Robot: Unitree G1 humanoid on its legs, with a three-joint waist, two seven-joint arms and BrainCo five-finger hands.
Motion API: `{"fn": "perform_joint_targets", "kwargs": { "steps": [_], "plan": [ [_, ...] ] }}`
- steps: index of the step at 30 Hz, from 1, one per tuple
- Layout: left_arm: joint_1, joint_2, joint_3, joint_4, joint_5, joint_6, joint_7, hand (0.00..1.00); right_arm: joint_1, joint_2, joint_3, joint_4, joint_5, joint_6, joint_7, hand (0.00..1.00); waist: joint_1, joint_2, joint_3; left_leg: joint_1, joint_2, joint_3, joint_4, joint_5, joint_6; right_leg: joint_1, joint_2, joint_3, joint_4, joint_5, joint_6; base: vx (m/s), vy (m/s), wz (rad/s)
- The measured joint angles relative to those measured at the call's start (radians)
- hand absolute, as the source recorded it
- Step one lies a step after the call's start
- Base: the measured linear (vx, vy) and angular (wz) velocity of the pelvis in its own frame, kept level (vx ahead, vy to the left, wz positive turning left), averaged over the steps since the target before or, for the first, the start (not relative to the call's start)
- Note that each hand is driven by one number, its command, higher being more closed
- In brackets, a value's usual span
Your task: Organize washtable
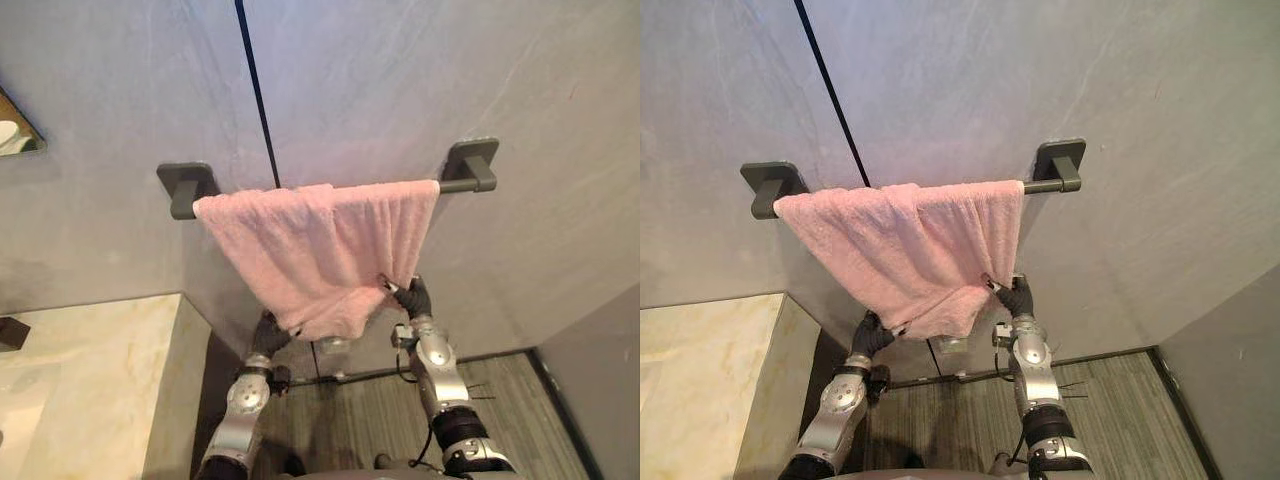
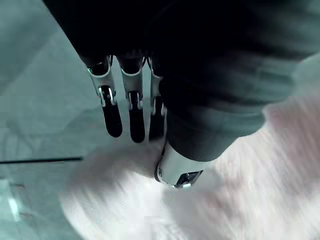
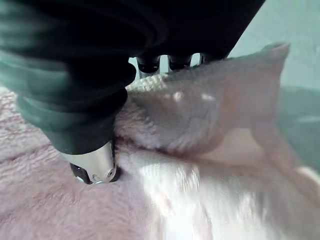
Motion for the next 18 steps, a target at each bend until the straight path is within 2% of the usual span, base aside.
{"fn": "perform_joint_targets", "kwargs": {
  "steps": [2,4,7,9,18],
  "plan": [
    [0.028,0.024,0.033,0.014,-0.018,0.011,0.018,0.0,0.027,-0.036,-0.013,-0.01,0.0,0.013,-0.022,0.0,0.008,-0.003,0.002,0.0,0.0,0.001,0.0,-0.002,-0.001,0.001,0.0,-0.002,-0.001,-0.001,0.0,0.0,0.0,0.0],
    [0.043,0.041,0.036,0.014,-0.035,0.015,0.022,0.0,0.077,-0.062,-0.039,-0.006,0.0,0.048,-0.033,0.0,0.029,-0.004,0.003,-0.004,0.0,0.0,0.0,-0.002,-0.002,0.001,-0.001,-0.006,-0.002,-0.001,0.0,0.01,-0.009,0.02],
    [0.066,0.046,0.035,0.023,-0.046,0.016,0.022,0.0,0.158,-0.067,-0.036,0.011,-0.001,0.099,-0.05,0.0,0.028,-0.003,0.004,-0.005,0.0,0.0,0.0,-0.002,-0.002,0.002,-0.002,-0.009,-0.004,-0.001,0.0,0.0,-0.012,0.0],
    [0.067,0.044,0.033,0.032,-0.061,0.016,0.02,0.0,0.186,-0.067,-0.033,0.014,-0.002,0.117,-0.051,0.0,0.027,-0.003,0.004,-0.005,0.0,-0.001,0.0,-0.002,-0.002,0.001,-0.002,-0.011,-0.003,-0.001,0.0,-0.01,-0.011,-0.02],
    [0.091,0.039,0.066,0.035,-0.104,0.021,0.026,0.0,0.265,-0.083,-0.014,-0.011,-0.002,0.116,-0.051,0.0,0.029,-0.005,0.003,0.002,0.004,-0.003,0.0,-0.002,-0.001,-0.003,0.0,-0.011,0.003,-0.001,0.0,-0.02,-0.008,-0.01]
  ]
}}
